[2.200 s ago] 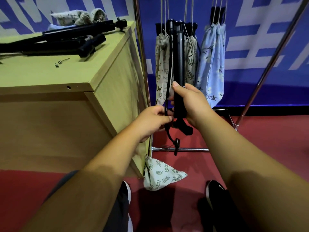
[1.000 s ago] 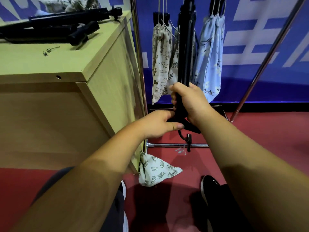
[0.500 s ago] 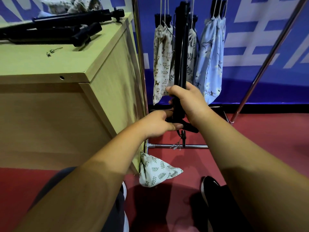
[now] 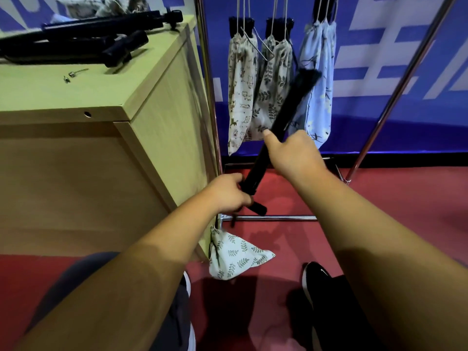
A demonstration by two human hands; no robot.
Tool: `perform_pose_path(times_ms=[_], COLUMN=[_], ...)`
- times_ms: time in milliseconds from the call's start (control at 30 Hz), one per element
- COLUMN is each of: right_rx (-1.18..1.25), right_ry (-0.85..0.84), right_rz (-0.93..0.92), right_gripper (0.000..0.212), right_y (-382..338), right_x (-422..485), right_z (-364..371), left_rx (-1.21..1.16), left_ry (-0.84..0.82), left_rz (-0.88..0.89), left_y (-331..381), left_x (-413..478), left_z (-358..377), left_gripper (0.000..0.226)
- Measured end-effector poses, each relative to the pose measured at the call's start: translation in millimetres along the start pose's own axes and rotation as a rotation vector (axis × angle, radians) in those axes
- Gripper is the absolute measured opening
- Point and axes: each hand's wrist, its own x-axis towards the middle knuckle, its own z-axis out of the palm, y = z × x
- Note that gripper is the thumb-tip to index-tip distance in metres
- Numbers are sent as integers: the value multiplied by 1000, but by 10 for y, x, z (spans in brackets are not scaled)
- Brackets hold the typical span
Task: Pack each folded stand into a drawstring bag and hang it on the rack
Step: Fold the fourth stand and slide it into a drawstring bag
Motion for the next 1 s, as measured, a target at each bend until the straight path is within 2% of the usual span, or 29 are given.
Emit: perform_pose_path(times_ms=[67,133,267,367,433,500,567,633,767,833,900,933,1000], right_rx=[-127,-232,-288,-276,-374,-648,-858,-973,-994,-980,-912,-862,-790], right_ry=[-71,-96,-202,-210,-279,-450,-661,-831,-906,-869,-816,-800,-787], right_rz=[-66,-102,-94,-302,-492,-552,-430,-313,-154,-70,29,87,219], right_gripper=[50,43,45,38,16,39,55,54,40,30,22,19,13], right_y=[23,46,99,174,251,387,566,730,1088,1362,1657,1791,2034], right_x=[-60,-126,-269,-328,-330,-275,-211,-136,18,94,141,171,238], right_z=[-76,-117,-64,52,150,270,416,598,1026,1249,1397,1446,1549], left_rx=[74,146,237,365,482,511,520,561,590,565,466,371,224], left_ry=[-6,-28,-57,-132,-169,-228,-305,-406,-540,-469,-292,-224,-157], left_rz=[-27,-39,-62,-54,-35,-30,-27,-25,-31,-12,10,-18,-159], left_y=[-81,-132,-216,-225,-256,-255,-276,-266,-404,-634,-873,-1003,-1258], left_x=[23,29,100,200,253,298,376,463,792,1042,1163,1201,1260], left_z=[14,41,121,239,318,396,473,541,810,1051,1254,1336,1506], left_gripper=[30,28,22,35,34,24,23,25,20,45,77,86,86])
